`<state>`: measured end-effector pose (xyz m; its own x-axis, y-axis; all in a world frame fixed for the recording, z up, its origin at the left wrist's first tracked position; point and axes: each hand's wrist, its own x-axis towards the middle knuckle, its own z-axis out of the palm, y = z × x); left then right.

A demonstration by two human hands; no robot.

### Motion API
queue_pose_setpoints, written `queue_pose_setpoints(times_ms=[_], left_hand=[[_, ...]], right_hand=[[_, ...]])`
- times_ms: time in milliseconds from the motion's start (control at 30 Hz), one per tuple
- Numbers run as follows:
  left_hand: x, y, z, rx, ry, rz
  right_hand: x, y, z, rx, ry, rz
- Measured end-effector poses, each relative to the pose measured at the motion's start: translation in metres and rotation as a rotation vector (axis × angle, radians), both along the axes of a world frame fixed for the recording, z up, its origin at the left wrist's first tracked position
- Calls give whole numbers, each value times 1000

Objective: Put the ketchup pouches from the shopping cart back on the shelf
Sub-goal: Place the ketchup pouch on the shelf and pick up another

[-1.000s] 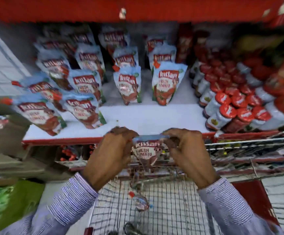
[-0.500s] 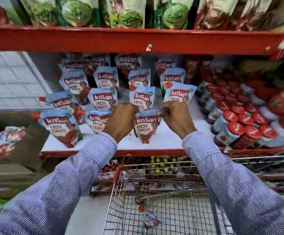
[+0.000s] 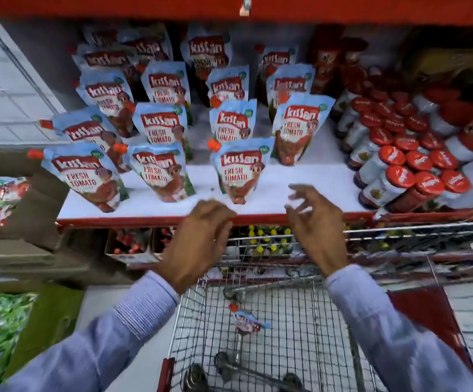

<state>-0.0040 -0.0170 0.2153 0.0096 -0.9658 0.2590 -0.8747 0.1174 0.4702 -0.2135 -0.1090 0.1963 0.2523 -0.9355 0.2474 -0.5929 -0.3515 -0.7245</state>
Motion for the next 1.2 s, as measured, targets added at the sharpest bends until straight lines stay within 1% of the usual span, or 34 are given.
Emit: queue_pose_setpoints(times_ms=[100, 167, 200, 267, 333, 400, 467, 533, 633, 700, 833, 1000, 1100, 1200], left_hand=[[-21, 33, -77, 343, -24, -95], [-28, 43, -127, 539, 6, -133], [-30, 45, -150, 608, 28, -136], [-33, 45, -198, 729, 0, -128], [-36, 43, -233, 813, -31, -130], [-38, 43, -264, 848, -27, -138], [-39, 44, -275, 844, -25, -146], [-42, 44, -268, 837, -46, -150], [-44, 44, -246, 750, -83, -174], [-46, 47, -218, 649, -77, -196], [-53, 43, -135, 443, 12, -149], [-67, 23, -17, 217, 61, -77], [-79, -4, 41, 52, 46, -16], [-86, -40, 73, -89, 24, 23]], right_hand=[[-17, 40, -86, 289, 246, 116], [-24, 64, -144, 478, 413, 194], [-25, 75, -171, 560, 458, 227], [-23, 93, -215, 665, 501, 273], [-18, 104, -251, 693, 552, 297], [-13, 109, -279, 698, 610, 322], [-12, 110, -294, 661, 663, 324], [-14, 110, -295, 609, 669, 309], [-25, 106, -266, 559, 595, 278], [-39, 100, -232, 507, 531, 280], [-61, 82, -133, 356, 344, 230], [-80, 53, -8, 109, 246, 170], [-89, 20, 42, -45, 161, 141], [-89, -21, 73, -168, 90, 86]])
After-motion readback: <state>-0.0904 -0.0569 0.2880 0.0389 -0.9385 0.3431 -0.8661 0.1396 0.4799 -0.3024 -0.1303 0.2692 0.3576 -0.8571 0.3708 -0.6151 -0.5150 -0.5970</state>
